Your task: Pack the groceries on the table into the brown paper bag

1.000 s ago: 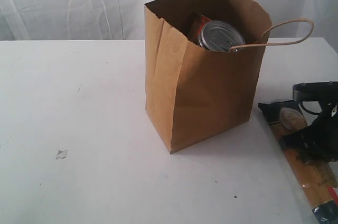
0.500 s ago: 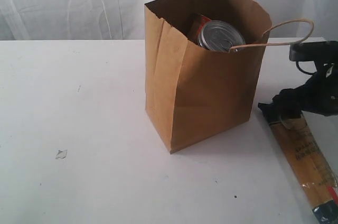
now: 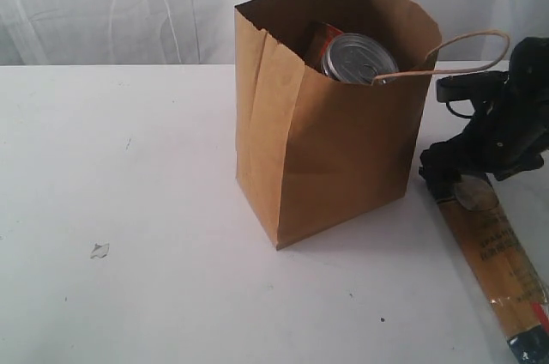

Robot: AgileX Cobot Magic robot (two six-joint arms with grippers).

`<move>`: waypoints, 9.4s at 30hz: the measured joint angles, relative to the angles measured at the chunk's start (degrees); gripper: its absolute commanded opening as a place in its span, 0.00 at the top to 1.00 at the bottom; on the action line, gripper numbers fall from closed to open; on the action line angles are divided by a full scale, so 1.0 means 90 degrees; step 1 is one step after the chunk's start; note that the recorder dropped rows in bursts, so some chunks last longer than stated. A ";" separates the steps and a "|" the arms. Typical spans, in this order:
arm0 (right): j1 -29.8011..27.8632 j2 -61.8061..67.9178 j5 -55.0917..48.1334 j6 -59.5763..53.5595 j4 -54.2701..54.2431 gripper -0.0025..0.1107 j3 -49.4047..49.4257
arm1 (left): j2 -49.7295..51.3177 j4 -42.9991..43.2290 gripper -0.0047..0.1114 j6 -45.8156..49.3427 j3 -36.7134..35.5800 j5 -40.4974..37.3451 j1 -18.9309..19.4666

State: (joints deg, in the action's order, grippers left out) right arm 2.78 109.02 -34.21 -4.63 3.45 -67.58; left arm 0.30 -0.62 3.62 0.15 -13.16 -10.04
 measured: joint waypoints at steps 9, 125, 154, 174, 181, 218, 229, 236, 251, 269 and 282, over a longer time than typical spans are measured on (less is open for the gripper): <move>0.0000 0.0599 0.0012 0.0000 -0.0022 0.29 -0.0275 | 0.0000 0.0000 0.96 0.0000 0.0000 0.0000 0.0000; 0.2923 -0.4668 0.3509 -0.3209 -0.0499 0.98 -0.1101 | 0.0000 0.0000 0.96 0.0000 0.0000 0.0000 0.0000; 0.3489 -0.3427 0.3860 -0.3343 0.0027 0.98 -0.1101 | 0.0000 0.0000 0.96 0.0000 0.0000 0.0000 0.0000; 0.3489 -0.2946 0.3729 -0.2971 0.0167 0.98 -0.1101 | 0.0000 0.0000 0.96 0.0000 0.0000 0.0000 0.0000; 0.3489 -0.2762 0.3513 -0.2643 0.0193 0.98 -0.1101 | 0.0000 0.0000 0.96 0.0000 0.0000 0.0000 0.0000; 0.2669 -0.2630 0.3563 0.0613 0.0170 0.98 -0.0438 | 0.0000 0.0000 0.96 0.0000 0.0000 0.0000 0.0000; 0.2541 -0.2630 0.2731 0.0665 0.0151 0.98 -0.0422 | 0.0000 0.0000 0.96 0.0000 0.0000 0.0000 0.0000; 0.2541 -0.2607 0.2278 0.0639 0.0151 0.98 -0.0422 | 0.0000 0.0000 0.96 0.0000 0.0000 0.0000 0.0000; 0.2541 -0.2509 0.1635 0.0615 0.0151 0.98 -0.0486 | 0.0000 0.0000 0.96 0.0000 0.0000 0.0000 0.0000; 0.2541 -0.2345 0.1248 0.0591 0.0151 0.70 -0.0685 | 0.0000 0.0000 0.96 0.0000 0.0000 0.0000 0.0000; 0.2541 -0.2221 0.1199 0.0591 0.0151 0.63 -0.0719 | 0.0000 0.0000 0.96 0.0000 0.0000 0.0000 0.0000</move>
State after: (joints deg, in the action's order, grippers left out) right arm 25.65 89.03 -23.42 0.69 4.81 -74.05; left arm 0.30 -0.62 3.62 0.15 -13.16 -10.04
